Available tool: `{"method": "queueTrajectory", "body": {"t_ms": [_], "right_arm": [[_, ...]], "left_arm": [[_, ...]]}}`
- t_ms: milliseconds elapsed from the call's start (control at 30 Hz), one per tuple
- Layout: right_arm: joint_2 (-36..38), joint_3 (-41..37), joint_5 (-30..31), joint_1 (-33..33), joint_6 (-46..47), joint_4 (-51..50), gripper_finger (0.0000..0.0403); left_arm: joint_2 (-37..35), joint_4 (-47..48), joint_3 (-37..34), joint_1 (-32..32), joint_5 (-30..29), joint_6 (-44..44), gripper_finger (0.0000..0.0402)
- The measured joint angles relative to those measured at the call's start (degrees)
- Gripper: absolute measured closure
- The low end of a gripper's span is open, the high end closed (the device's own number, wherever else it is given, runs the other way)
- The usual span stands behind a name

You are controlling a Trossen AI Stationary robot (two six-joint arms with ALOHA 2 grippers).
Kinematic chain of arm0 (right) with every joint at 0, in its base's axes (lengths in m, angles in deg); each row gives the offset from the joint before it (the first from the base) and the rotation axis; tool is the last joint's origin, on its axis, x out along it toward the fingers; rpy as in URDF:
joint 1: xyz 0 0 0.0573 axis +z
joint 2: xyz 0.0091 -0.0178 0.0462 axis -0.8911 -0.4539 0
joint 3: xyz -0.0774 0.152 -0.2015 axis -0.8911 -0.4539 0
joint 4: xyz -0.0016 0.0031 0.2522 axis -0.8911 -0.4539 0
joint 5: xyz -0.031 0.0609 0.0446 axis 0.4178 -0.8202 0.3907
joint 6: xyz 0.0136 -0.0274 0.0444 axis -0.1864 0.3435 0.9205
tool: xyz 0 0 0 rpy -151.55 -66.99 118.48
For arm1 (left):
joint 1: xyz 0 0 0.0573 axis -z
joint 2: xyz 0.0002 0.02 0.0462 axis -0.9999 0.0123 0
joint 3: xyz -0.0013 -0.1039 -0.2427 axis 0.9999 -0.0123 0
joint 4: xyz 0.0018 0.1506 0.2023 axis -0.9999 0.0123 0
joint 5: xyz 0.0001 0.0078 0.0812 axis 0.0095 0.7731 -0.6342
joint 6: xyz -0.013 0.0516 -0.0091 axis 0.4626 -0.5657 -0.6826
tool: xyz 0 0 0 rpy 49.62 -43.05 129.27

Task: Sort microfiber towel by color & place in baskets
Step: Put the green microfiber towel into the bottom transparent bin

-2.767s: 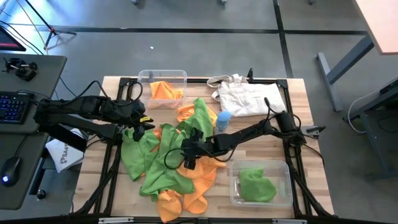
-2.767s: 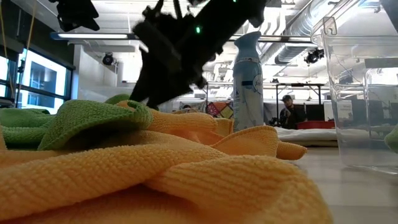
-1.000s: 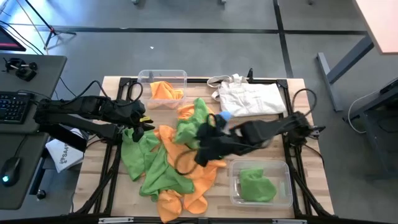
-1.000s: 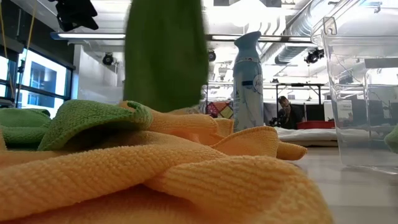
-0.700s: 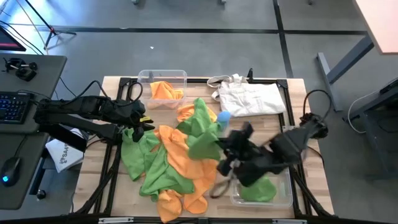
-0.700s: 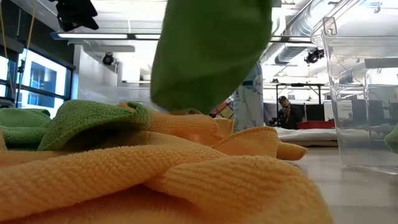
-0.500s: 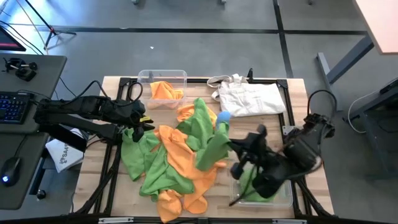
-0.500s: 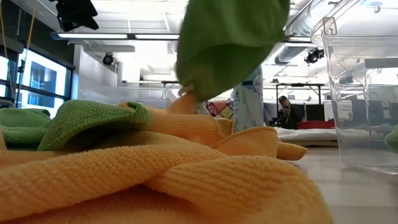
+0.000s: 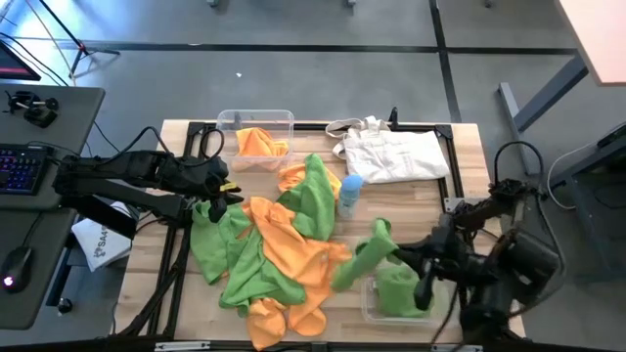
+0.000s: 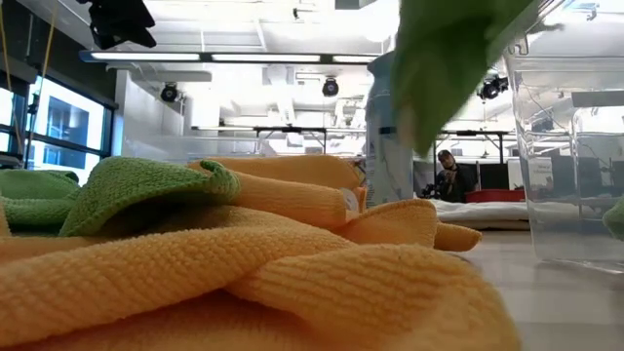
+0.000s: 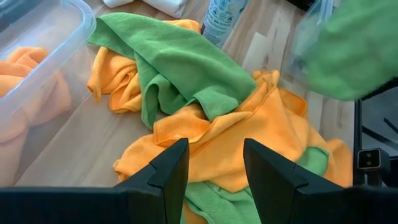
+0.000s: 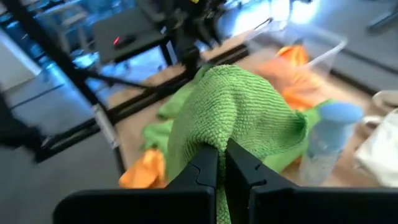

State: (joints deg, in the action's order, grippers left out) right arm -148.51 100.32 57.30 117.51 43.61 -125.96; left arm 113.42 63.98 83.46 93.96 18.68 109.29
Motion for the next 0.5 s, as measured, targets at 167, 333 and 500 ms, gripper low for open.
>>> {"method": "queueTrajectory", "body": {"t_ms": [167, 333, 500], "right_arm": [[2.2, 0.0, -8.5, 2.3, -0.2, 0.0, 0.0403], [3.2, 0.0, -18.3, 1.9, -1.0, 0.0, 0.0403], [5.9, -7.8, -29.1, 0.8, 0.0, 0.1, 0.0403]], "left_arm": [[0.0, 0.0, 0.0, 0.0, -0.2, 0.0, 0.0259], [0.0, 0.0, 0.0, 0.0, -0.3, 1.9, 0.0259], [0.0, 0.0, 0.0, 0.0, -0.3, 5.2, 0.0259]]}}
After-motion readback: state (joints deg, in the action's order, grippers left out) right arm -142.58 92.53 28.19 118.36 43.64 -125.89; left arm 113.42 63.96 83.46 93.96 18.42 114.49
